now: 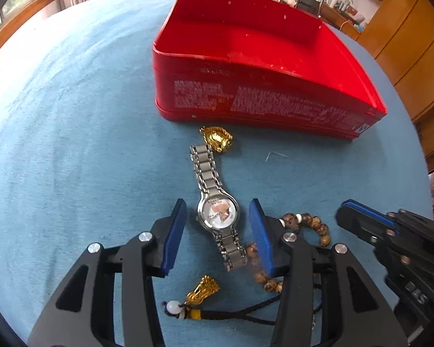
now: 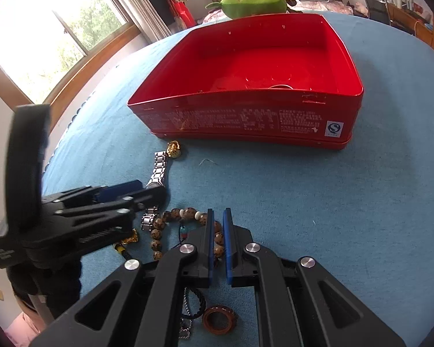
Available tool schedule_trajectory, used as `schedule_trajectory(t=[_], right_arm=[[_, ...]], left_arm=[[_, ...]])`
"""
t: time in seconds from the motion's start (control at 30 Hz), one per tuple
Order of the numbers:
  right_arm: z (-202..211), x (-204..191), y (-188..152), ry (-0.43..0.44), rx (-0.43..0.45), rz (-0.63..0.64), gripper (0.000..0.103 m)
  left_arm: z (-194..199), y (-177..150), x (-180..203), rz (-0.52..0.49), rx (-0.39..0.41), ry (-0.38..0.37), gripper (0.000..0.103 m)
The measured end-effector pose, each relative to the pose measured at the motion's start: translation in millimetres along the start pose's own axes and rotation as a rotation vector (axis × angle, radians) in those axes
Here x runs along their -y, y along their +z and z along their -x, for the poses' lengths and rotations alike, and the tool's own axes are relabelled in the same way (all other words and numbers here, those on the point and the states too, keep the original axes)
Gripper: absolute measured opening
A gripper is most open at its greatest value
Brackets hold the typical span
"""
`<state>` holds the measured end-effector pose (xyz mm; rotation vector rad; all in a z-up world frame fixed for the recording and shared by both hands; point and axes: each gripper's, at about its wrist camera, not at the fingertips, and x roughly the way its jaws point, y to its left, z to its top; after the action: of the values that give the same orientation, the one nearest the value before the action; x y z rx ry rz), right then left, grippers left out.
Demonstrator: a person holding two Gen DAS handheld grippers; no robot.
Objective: Organize jewelry
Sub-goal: 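Grasp the silver wristwatch with the left tool while the right tool grasps the wooden bead bracelet, then carry the watch and wooden bracelet into the red box and open both tools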
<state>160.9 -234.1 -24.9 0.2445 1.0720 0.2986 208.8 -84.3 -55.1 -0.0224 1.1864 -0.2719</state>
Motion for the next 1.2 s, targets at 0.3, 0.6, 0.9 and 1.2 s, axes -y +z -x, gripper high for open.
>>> schedule_trajectory(t=[0.3, 0.6, 0.9, 1.2], right_arm=[[-1, -9, -4, 0.019, -0.013, 0.028, 0.008], [-15, -36, -14, 0.089, -0.068, 0.091, 0.009], [-40, -63, -23, 0.033, -0.114, 0.145, 0.017], [-49, -75, -25, -0.032, -0.091, 0.177, 0.011]], left_arm=[[-5, 3, 7, -0.026, 0.015, 0.049, 0.031], [21, -3, -31, 0.023, 0.042, -0.017, 0.031], [30, -7, -45, 0.039, 0.052, -0.004, 0.031], [19, -2, -40, 0.04, 0.036, -0.008, 0.031]])
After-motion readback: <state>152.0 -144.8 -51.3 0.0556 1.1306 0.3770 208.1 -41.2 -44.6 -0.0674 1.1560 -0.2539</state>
